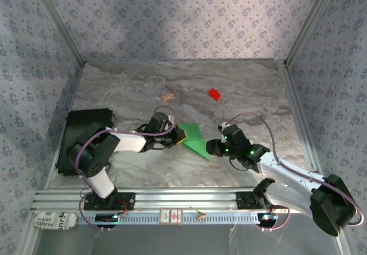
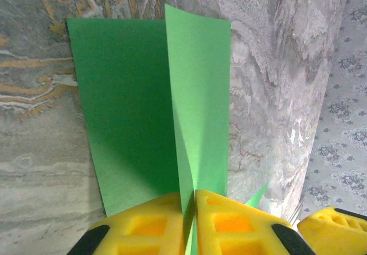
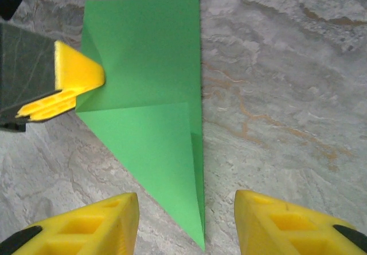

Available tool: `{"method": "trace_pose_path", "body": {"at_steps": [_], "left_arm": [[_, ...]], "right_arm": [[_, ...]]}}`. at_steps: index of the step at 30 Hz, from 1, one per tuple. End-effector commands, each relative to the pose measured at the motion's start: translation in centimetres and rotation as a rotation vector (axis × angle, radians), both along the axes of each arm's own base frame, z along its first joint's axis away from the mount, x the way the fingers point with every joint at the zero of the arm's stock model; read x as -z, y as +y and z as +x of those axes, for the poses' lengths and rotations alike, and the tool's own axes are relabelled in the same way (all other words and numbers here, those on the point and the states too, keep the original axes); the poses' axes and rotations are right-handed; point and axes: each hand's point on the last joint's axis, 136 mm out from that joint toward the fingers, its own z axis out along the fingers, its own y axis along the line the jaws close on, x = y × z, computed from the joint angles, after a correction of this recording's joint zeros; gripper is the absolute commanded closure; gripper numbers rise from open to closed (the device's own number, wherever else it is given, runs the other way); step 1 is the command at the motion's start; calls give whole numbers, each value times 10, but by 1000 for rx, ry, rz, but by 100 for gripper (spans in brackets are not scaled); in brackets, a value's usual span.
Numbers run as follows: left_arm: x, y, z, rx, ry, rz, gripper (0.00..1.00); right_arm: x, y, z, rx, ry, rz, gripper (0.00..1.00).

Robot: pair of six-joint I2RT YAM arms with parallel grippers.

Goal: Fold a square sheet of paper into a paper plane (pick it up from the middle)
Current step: Fourth fold the wing at the center of the table.

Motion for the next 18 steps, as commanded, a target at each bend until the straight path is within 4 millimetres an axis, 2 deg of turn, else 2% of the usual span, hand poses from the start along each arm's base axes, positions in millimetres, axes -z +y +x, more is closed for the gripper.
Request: {"method": "trace_pose_path", "body": {"at_steps": [1,8,18], "left_arm": [[-22,-11,6,29,-52,-58,85],[-24,-13,5,53,-53,-70,86],[-26,-9,9,60,-49,-82,87]], "right_arm": [[-7,2,5,-31,-108,-56,51],[-7,9,5,-48,-159,-103,41],[-6,17,3,-127,-306,-233,42]]}}
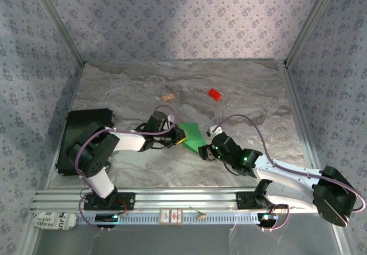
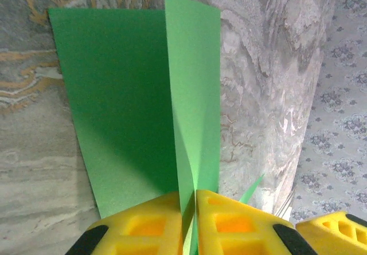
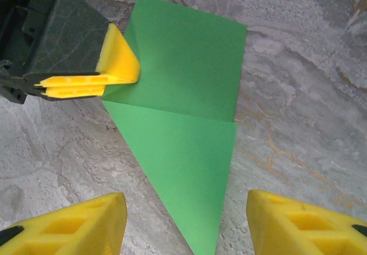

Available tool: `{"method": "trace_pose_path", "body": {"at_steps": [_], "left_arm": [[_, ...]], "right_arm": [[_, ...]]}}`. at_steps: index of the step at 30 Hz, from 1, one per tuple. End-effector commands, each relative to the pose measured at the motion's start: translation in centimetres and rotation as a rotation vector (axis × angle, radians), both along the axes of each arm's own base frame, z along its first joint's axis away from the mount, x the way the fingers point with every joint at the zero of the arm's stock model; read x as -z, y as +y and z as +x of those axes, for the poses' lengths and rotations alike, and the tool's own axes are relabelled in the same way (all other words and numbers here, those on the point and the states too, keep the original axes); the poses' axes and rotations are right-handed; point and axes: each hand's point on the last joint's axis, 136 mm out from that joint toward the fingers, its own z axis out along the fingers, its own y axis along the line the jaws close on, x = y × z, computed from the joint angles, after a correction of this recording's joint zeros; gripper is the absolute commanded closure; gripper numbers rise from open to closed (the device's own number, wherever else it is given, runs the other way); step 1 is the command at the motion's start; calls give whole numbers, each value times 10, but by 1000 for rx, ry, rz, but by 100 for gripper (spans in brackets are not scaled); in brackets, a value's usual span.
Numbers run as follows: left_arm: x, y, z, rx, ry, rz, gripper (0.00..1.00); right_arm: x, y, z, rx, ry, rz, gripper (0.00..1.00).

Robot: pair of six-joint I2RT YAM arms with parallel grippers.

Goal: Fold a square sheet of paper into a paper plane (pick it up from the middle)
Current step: Fourth fold the wing at the center of the table.

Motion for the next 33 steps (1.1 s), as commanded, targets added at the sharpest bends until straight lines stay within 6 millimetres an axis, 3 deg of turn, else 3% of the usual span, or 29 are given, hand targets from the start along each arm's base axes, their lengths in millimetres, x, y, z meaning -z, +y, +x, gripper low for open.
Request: {"method": "trace_pose_path", "body": {"at_steps": [1,14,22,27,33], "left_arm": [[-23,-9,10,27,-64,-55,88],[-28,-13,11,59,-52,-90,100],[-30,-15,11,78,-43,-92,100],[-29,-14,11,78,-37,-90,100],[-31,-14,11,79,-37,-94,100]], "right_arm": [[3,-6,6,1,-72,-76,42],[10,1,8,-30,-90,-151,48],[17,6,8,-77,-109,-209,53],[16,12,8,-114,-145,-179,62],[15,4,11,-111,-168,-224,62]]}}
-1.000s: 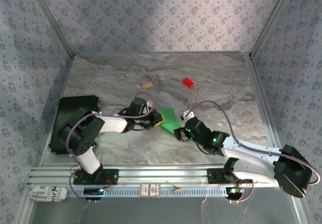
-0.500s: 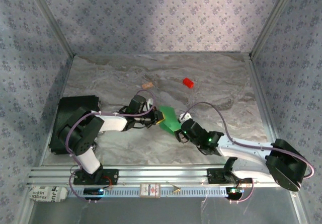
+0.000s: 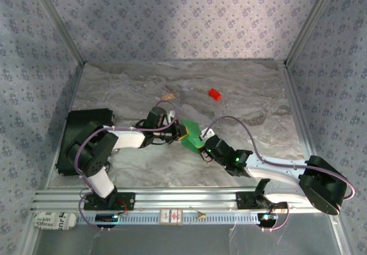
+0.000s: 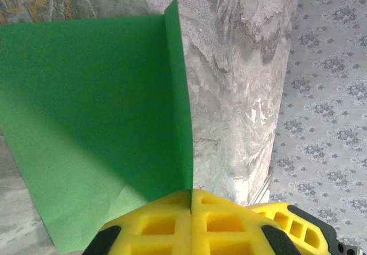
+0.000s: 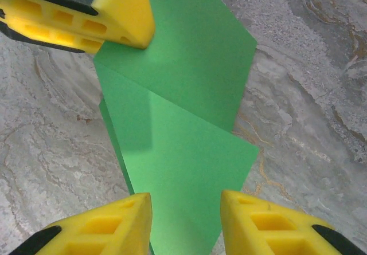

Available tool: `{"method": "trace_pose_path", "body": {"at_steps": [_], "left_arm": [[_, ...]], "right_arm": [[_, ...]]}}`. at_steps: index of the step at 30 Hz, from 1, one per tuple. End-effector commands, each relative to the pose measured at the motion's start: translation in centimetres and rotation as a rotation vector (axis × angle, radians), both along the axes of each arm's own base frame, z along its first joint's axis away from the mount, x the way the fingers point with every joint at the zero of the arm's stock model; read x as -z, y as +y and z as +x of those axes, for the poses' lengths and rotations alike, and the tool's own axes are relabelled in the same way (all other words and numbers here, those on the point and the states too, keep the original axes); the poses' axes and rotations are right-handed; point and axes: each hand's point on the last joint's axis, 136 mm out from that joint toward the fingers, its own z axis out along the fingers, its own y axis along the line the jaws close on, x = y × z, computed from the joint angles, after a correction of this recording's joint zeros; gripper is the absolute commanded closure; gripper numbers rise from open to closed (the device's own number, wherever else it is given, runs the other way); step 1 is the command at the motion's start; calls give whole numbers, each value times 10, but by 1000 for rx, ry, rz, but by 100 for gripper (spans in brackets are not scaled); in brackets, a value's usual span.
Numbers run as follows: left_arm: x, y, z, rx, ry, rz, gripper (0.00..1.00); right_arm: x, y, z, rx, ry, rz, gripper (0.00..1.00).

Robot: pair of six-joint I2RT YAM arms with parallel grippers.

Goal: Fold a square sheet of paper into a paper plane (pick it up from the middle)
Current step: Fourth fold the wing at the center of the table.

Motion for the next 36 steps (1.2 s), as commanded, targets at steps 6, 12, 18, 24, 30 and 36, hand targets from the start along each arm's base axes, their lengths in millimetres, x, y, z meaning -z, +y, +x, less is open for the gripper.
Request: {"method": "trace_pose_path", "body": {"at_steps": [6,12,18,24,30,36], "left_arm": [[-8,-4,4,23,-16,-15,100],[-9,-3,4,19,-15,-17,100],[-8,-2,4,12,-13,-13,100],[-8,-3,4,12,-13,-13,100],[-7,-3,4,12,-10,-12,100],[-6,-2,4,11,-7,-11,100]], "right_arm": [[-3,-3,-2,-59,-36,-42,61],[-7,13,-10,-139,-69,-33,60],[5,20,-16,-168,-97,-117,59],[25,4,-8,-62,-97,-217,63],[32,7,-8,-57,-94,-227,65],[36,8,-5,-46,-103,-247,69]]}}
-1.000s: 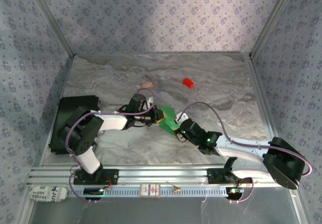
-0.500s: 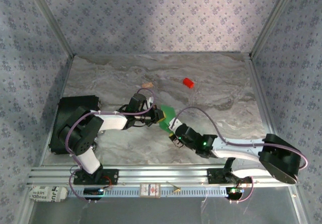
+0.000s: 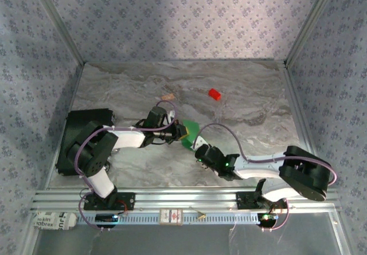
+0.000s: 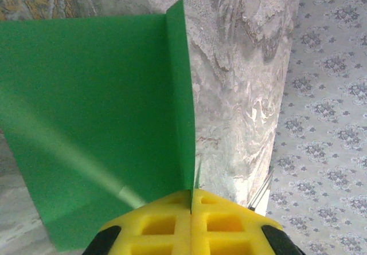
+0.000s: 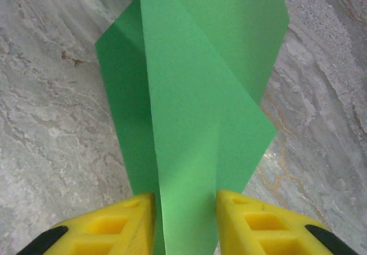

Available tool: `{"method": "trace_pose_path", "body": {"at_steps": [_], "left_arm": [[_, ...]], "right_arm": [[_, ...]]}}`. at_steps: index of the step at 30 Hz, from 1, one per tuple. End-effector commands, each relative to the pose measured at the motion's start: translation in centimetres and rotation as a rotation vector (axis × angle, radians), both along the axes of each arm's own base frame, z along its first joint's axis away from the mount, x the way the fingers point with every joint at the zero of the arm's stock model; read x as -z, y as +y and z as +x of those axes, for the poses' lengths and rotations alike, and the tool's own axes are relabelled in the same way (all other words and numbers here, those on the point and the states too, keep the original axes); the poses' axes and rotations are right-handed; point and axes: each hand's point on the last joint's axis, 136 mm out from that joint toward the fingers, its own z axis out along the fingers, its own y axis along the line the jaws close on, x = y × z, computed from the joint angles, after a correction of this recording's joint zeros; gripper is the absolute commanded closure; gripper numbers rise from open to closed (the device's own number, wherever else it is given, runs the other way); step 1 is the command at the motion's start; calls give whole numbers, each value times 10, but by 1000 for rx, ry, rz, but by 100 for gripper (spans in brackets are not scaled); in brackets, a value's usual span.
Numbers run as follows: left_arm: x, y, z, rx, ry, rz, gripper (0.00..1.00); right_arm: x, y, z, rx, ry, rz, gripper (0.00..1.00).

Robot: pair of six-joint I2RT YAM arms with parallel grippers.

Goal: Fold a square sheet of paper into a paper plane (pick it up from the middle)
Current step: Fourth fold the wing at the center of the table.

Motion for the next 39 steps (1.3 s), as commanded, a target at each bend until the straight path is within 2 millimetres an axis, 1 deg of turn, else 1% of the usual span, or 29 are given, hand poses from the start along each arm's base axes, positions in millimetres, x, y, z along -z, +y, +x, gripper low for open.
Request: {"method": "trace_pose_path", "body": {"at_steps": [1,3,6,7,12,19,31,34,39], "left_arm": [[-6,-2,4,9,-15,-14,100],[-7,-2,5,9,-16,-16,100],[-7,-2,4,10,-15,-15,100],[-7,-2,4,10,-14,-15,100],[-5,-1,4,9,-11,-12,100],[-5,-1,4,7,-12,-12,100],[-5,-1,4,4,-9,-10,100],[-6,-1,5,2,-11,-11,95],[-11,2,6,-7,-26,-11,75]], "right_arm": [[-2,1,6,36,-31,-3,70],[-2,3,6,36,-33,-3,73],[-1,1,7,48,-33,-13,75],[-1,2,7,50,-34,-11,77],[-3,2,7,57,-36,20,78],[-5,4,6,55,-40,51,76],[2,2,5,66,-21,41,86],[4,3,5,66,-13,42,89],[7,5,4,69,10,57,91]]}}
